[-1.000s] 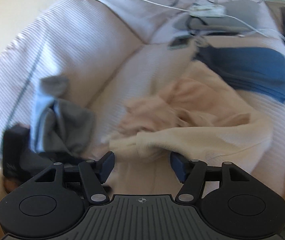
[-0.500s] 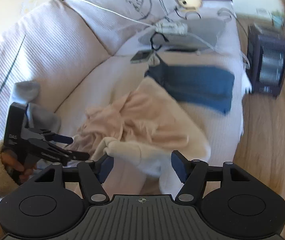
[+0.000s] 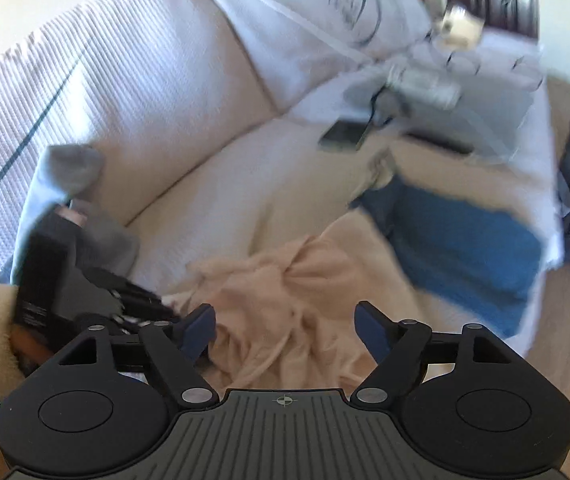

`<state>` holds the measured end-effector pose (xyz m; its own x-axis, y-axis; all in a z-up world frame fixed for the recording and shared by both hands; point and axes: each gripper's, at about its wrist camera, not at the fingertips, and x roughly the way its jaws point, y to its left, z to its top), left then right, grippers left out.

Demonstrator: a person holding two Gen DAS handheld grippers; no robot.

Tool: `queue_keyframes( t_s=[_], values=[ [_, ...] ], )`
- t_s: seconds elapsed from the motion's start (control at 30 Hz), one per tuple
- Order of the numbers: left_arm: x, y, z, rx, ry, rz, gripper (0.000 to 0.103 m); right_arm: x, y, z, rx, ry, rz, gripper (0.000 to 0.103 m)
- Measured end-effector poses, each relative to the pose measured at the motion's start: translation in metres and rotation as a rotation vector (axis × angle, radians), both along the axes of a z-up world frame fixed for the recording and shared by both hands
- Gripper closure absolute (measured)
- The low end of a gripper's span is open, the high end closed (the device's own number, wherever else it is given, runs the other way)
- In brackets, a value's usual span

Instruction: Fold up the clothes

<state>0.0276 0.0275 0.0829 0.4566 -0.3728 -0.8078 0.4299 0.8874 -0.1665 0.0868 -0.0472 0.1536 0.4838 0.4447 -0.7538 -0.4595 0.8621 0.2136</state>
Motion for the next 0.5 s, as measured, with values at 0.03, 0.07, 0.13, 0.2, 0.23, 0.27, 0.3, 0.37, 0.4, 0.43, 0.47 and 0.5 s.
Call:
queue_keyframes(
  t_s=[0.03, 0.07, 0.13, 0.2, 0.23, 0.27, 0.3, 0.37, 0.4, 0.43, 0.47, 0.5],
  values=[
    [0.001, 0.002, 0.005, 0.003, -0.010, -0.001, 0.089, 0.008, 0.002, -0.005, 0.007, 0.020, 0.008, 0.024],
    [0.002, 0.005, 0.011, 0.006, -0.019, -0.001, 0.089, 0.016, 0.006, -0.015, 0.003, 0.051, 0.013, 0.024],
    [0.007, 0.010, 0.013, 0.019, -0.009, 0.009, 0.089, 0.032, 0.017, -0.041, -0.020, 0.126, 0.021, 0.024],
    [0.012, 0.014, 0.014, 0.029, 0.005, 0.015, 0.089, 0.044, 0.029, -0.065, -0.037, 0.193, 0.028, 0.024],
    [0.013, 0.014, 0.013, 0.030, 0.014, 0.014, 0.089, 0.046, 0.035, -0.073, -0.043, 0.217, 0.033, 0.028],
    [0.014, 0.013, 0.011, 0.036, 0.019, 0.012, 0.089, 0.047, 0.042, -0.080, -0.051, 0.238, 0.041, 0.037],
    [0.015, 0.012, 0.009, 0.043, 0.023, 0.010, 0.089, 0.047, 0.046, -0.082, -0.057, 0.240, 0.048, 0.057],
    [0.017, 0.012, 0.009, 0.051, 0.015, 0.009, 0.089, 0.044, 0.054, -0.079, -0.068, 0.220, 0.058, 0.085],
    [0.021, 0.013, 0.012, 0.046, 0.008, 0.012, 0.089, 0.044, 0.056, -0.075, -0.067, 0.206, 0.065, 0.090],
    [0.024, 0.014, 0.016, 0.047, -0.003, 0.016, 0.089, 0.046, 0.057, -0.068, -0.062, 0.188, 0.074, 0.092],
    [0.028, 0.017, 0.022, 0.051, -0.021, 0.032, 0.089, 0.047, 0.058, -0.062, -0.057, 0.170, 0.083, 0.092],
    [0.033, 0.020, 0.029, 0.056, -0.041, 0.050, 0.089, 0.050, 0.059, -0.053, -0.047, 0.146, 0.087, 0.092]
  ],
)
